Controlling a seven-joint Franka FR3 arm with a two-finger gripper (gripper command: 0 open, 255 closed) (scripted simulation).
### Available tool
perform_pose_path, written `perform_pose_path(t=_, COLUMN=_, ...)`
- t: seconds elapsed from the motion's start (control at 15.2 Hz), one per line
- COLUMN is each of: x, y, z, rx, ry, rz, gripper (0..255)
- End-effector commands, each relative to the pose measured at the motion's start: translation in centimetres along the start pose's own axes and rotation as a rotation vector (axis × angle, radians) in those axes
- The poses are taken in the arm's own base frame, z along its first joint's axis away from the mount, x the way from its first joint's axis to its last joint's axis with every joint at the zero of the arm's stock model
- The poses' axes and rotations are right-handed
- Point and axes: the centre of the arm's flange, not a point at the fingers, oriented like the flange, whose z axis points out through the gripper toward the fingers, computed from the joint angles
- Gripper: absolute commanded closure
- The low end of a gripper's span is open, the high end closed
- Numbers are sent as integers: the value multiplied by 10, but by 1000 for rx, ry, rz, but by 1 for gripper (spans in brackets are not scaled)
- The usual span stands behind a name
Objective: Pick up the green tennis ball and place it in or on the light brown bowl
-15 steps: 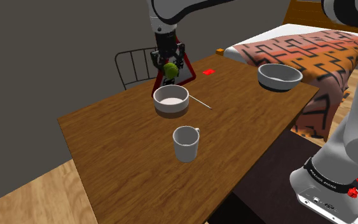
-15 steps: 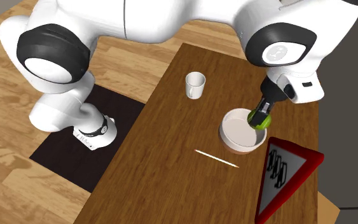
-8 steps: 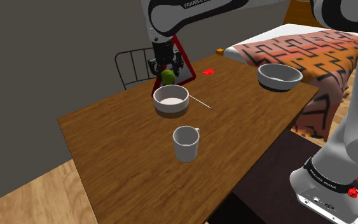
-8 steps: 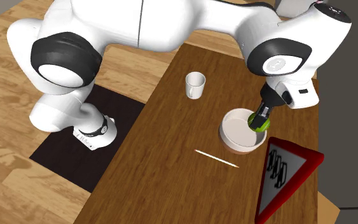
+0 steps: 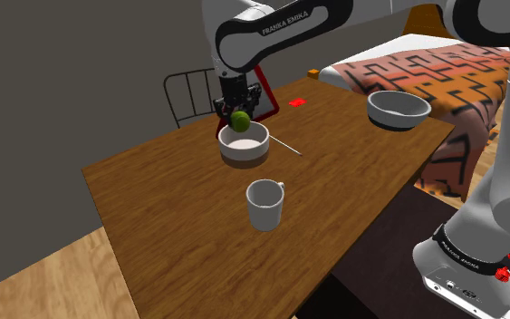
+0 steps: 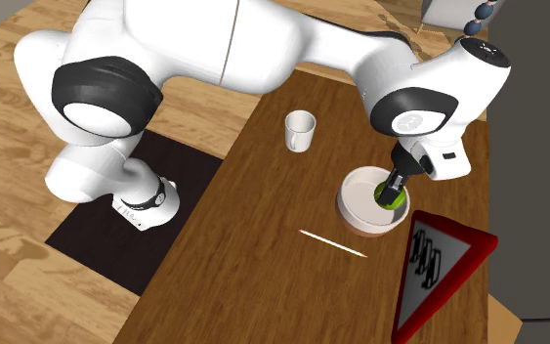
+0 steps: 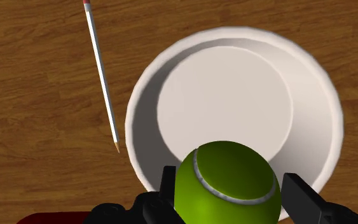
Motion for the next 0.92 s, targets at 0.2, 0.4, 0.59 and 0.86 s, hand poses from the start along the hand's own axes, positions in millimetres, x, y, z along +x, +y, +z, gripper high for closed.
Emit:
perform_pose_path(t=0.2, x=0, y=-1, z=3, rx=0, ry=1, rz=0, gripper=255)
perform_pose_path(t=0.4, x=0, y=-1, z=3, rx=0, ry=1, rz=0, gripper=255)
perform_pose_path(t=0.59, x=0, y=-1, z=3, rx=0, ry=1, rz=0, gripper=0)
perform_pose_path(t=0.86, x=0, y=-1, z=-10, rx=0, ry=1, rz=0, gripper=0)
